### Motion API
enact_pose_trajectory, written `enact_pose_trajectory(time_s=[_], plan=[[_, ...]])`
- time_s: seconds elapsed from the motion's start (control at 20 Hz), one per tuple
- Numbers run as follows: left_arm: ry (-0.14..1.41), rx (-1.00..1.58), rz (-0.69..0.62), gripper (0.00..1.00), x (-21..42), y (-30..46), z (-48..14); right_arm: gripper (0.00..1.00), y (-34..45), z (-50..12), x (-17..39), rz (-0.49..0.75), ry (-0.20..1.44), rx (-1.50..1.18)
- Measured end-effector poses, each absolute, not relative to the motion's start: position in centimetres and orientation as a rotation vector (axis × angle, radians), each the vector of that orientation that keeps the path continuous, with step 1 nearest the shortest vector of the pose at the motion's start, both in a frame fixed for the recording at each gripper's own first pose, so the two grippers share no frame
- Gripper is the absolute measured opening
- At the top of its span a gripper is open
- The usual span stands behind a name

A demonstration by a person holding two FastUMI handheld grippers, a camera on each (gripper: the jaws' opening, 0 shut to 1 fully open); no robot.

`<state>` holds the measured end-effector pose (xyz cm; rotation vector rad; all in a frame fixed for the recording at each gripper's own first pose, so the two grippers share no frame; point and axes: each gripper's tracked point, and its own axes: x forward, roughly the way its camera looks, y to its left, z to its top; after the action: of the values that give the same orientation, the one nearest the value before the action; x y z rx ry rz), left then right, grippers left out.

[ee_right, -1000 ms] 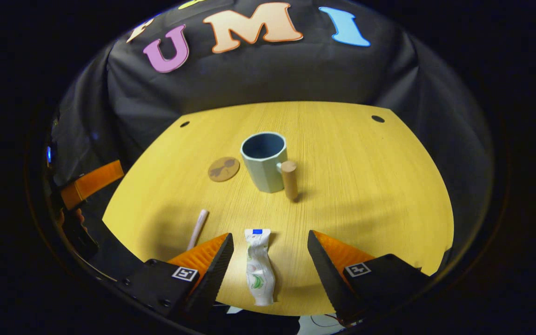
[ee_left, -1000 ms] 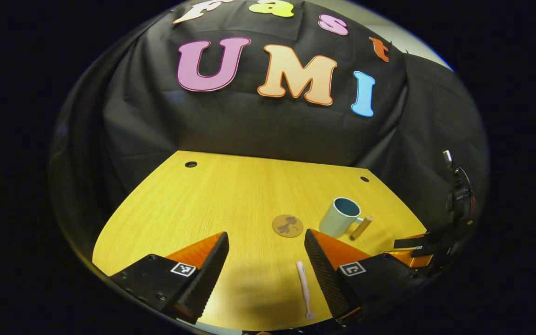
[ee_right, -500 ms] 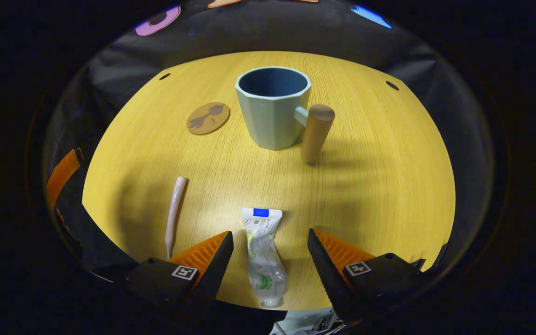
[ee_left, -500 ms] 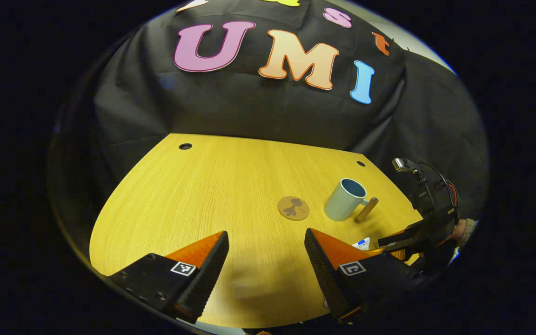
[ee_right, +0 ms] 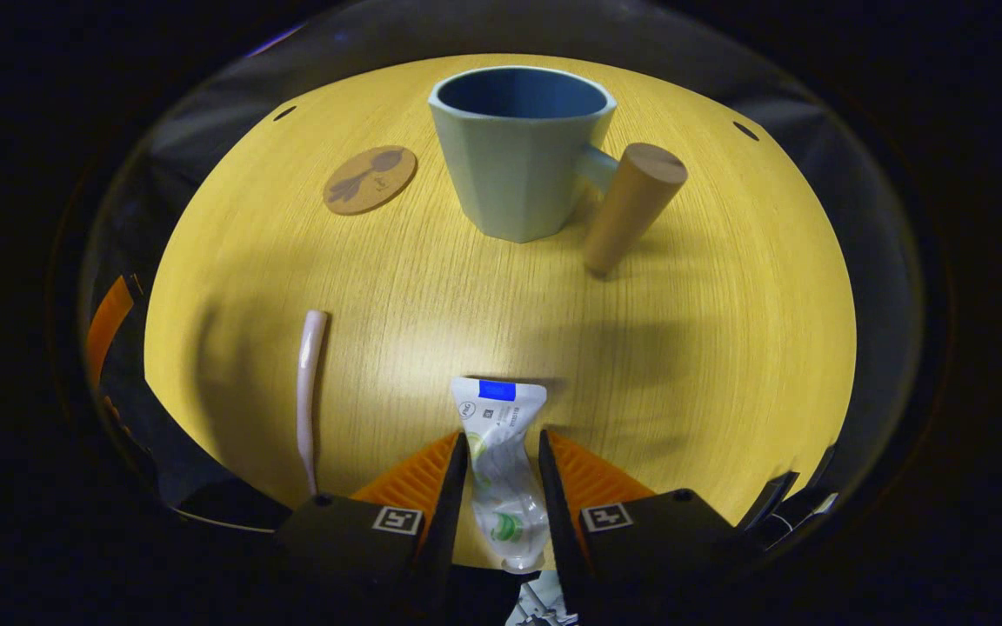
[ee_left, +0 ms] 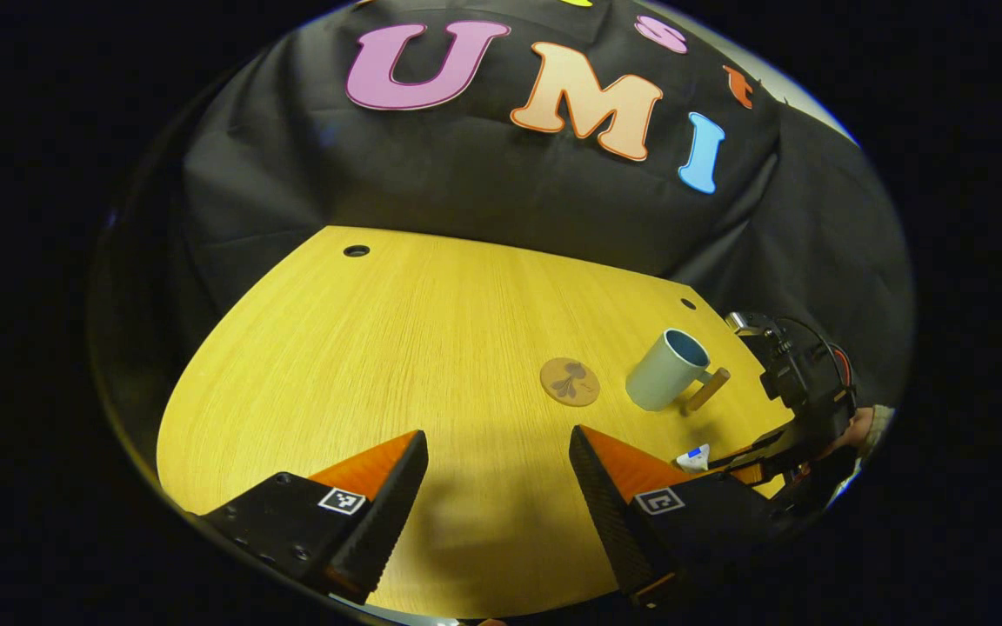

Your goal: Put the toothbrush and toothpaste on the desktop into the cup, then pick up the cup and place it on the coaster on the desktop.

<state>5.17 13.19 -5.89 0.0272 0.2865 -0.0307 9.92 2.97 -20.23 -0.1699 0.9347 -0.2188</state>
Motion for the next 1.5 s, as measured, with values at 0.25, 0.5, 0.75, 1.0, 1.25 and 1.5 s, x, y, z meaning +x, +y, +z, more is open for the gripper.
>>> enact_pose_trajectory(time_s=[0.25, 0.5, 0.75, 1.0, 1.25, 1.5], plan=[[0.292, 0.039, -0.023, 0.95, 5.1, 12.8, -6.1, 0.37, 3.1, -20.5, 10.1, -0.224, 0.959, -0.169], [0.328, 0.031, -0.023, 0.95, 5.0, 12.2, -6.8, 0.21, 3.3, -20.6, 10.3, -0.215, 0.939, -0.157], [0.414, 0.029, -0.009, 0.95, 5.2, 10.8, -8.4, 0.13, 3.4, -20.6, 10.4, -0.159, 0.891, -0.130], [0.531, 0.054, -0.010, 0.95, 5.3, 8.5, -10.4, 0.09, 3.6, -20.4, 10.4, -0.125, 0.822, -0.050], [0.716, 0.052, 0.021, 0.95, 5.5, 6.2, -13.7, 0.09, 3.1, -18.6, 10.4, -0.069, 0.697, 0.090], [0.891, 0.072, 0.059, 0.95, 5.5, 3.9, -16.4, 0.09, 1.6, -17.3, 9.2, -0.066, 0.651, 0.123]])
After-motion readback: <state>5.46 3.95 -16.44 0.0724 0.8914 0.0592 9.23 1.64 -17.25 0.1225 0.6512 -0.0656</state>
